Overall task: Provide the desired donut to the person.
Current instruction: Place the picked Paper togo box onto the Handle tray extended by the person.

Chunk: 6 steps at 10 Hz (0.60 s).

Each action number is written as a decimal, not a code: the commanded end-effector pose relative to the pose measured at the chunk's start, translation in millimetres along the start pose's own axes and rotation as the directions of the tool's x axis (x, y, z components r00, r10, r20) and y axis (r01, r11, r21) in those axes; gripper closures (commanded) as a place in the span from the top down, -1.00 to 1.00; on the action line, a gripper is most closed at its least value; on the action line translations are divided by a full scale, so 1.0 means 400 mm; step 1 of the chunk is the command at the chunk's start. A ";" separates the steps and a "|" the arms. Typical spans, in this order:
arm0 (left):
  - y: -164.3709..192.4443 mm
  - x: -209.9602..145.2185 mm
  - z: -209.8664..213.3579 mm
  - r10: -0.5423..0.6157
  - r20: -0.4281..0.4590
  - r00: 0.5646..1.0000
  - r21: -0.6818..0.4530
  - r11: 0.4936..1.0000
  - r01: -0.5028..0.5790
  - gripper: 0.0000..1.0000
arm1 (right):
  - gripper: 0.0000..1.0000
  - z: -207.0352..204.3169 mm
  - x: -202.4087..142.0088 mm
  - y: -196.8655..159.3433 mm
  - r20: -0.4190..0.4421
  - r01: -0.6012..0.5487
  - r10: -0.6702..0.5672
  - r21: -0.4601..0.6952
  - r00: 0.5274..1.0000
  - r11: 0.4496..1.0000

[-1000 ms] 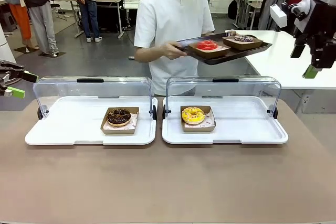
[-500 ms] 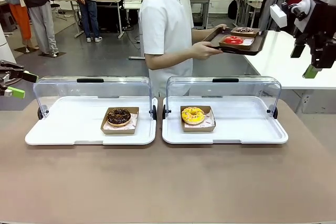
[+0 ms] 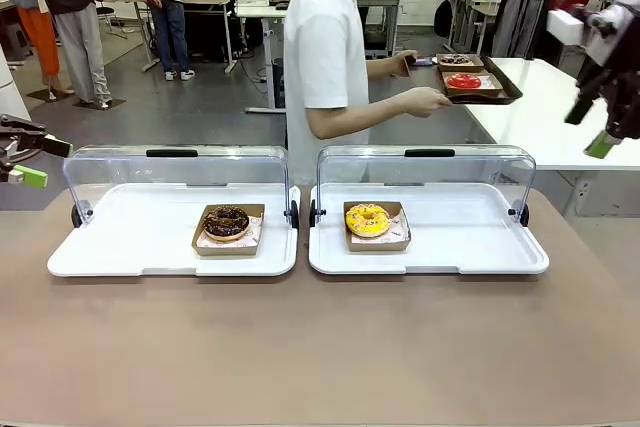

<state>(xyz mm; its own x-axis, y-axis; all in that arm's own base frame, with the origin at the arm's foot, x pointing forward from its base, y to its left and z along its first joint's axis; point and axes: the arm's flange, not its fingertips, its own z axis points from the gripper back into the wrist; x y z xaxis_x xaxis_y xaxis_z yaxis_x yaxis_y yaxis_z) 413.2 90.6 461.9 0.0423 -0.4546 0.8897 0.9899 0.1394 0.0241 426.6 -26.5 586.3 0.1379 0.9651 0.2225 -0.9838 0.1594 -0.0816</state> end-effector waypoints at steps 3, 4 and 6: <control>-0.002 0.002 0.003 -0.003 0.003 1.000 0.000 1.000 0.003 1.00 | 1.00 -0.044 -0.232 -0.156 0.550 -0.192 0.055 0.195 0.834 0.962; -0.002 0.002 0.003 -0.003 0.003 1.000 0.000 1.000 0.003 1.00 | 1.00 -0.034 -0.260 -0.160 0.624 -0.228 0.055 0.200 0.780 0.953; -0.002 0.002 0.003 -0.003 0.003 1.000 0.000 1.000 0.003 1.00 | 1.00 -0.026 -0.315 -0.180 0.715 -0.203 0.004 0.193 0.699 0.960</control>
<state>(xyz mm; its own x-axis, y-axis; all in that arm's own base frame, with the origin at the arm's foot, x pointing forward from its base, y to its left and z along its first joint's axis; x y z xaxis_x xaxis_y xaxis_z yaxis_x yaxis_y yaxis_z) 413.2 90.5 461.9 0.0423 -0.4548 0.8896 0.9900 0.1392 0.0241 460.8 -140.8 551.7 -0.0567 0.5475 0.8349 -0.9954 -0.0953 -0.0051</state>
